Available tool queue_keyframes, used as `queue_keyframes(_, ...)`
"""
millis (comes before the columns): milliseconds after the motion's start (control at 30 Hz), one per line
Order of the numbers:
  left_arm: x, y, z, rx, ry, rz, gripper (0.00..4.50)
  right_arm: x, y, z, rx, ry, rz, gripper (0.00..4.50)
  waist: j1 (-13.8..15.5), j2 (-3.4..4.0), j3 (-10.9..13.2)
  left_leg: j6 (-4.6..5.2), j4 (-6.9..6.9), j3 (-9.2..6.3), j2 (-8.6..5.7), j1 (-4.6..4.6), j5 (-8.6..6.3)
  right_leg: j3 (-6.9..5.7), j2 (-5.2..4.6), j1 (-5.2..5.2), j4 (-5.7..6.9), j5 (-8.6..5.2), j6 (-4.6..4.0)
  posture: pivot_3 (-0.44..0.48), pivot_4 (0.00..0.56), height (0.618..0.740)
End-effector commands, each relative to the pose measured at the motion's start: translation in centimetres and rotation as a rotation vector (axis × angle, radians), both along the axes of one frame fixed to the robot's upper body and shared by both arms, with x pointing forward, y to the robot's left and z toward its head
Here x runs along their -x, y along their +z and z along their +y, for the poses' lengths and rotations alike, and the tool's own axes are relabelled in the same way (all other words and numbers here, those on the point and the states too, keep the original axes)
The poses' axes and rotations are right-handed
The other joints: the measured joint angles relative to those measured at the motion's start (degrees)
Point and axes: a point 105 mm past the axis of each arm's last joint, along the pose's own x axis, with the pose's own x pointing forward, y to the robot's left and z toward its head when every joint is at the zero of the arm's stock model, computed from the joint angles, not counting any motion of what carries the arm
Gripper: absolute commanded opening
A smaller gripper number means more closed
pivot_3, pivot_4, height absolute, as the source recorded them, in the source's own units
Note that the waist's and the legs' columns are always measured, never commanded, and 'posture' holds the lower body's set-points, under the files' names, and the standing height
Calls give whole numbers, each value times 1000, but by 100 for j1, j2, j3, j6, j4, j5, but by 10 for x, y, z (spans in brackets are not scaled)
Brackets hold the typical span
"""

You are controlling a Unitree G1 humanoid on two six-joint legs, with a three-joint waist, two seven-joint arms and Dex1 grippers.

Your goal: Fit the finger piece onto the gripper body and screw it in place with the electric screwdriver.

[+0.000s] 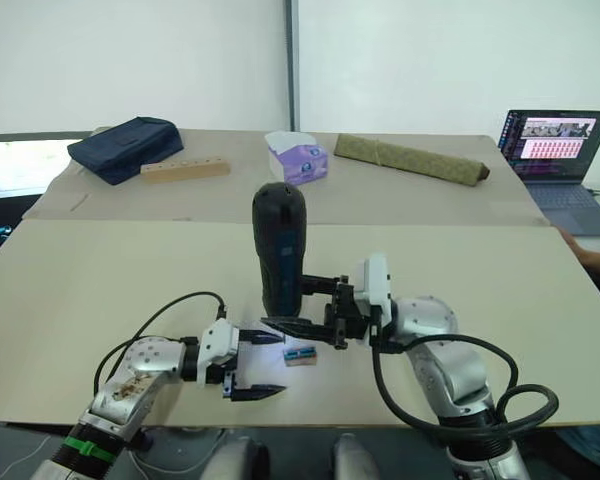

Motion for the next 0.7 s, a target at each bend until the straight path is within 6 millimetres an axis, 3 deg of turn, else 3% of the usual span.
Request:
queue_keyframes(33, -1, 3, -5, -2, -14, -24, 4474, 5, 10, -2, -22, 5, -74, 1937, -3, 0, 0, 0, 0, 0, 0, 0, 0, 0, 0, 0, 0, 0, 0, 0, 150, 740)
queue_keyframes(700, -2, -1, -9, -20, -15, -12, 4474, -2, 3, -10, 23, -28, -69, 1937, 1, 0, 0, 0, 0, 0, -1, 2, 0, 0, 0, 2, 1, 0, 0, 0, 150, 740)
